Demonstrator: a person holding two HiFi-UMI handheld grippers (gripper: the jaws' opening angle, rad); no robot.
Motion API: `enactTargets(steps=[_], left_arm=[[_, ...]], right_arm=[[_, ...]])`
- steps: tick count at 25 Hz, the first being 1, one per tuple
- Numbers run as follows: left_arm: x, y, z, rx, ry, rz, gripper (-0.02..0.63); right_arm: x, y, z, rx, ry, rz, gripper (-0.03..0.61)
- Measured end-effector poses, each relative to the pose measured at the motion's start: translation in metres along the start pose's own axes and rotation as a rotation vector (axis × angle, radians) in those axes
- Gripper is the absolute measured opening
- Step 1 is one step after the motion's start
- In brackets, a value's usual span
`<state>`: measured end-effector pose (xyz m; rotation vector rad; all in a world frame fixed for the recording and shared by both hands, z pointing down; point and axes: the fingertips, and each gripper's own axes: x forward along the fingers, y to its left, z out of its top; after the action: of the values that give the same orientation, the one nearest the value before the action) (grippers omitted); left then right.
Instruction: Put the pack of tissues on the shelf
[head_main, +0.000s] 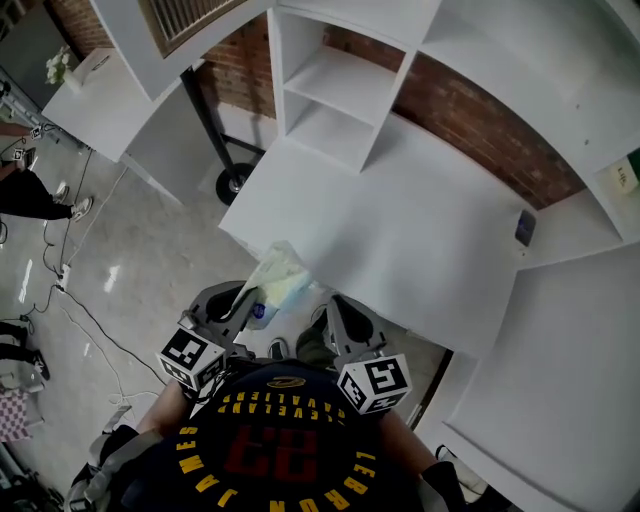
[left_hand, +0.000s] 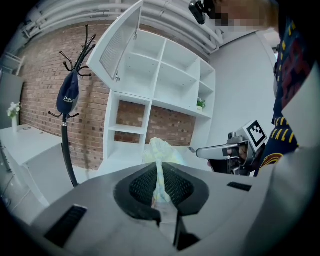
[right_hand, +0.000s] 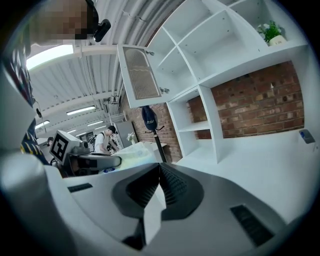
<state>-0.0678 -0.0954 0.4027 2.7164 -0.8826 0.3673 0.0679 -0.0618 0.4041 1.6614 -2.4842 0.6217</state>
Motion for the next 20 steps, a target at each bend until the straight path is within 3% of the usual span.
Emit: enactTargets(steps=[13, 20], left_arm=[[0.07, 0.027, 0.031, 0.055, 0.025, 0.131, 0.028], [0.09, 0.054, 0.051, 0.081, 0.014, 0.174, 0.028]], right_arm=[[0.028, -0.085, 0.029, 0.043, -0.01, 0.025, 0.009], [0.034, -0.114, 0.044, 0.054, -0.042, -0.006, 0.009]])
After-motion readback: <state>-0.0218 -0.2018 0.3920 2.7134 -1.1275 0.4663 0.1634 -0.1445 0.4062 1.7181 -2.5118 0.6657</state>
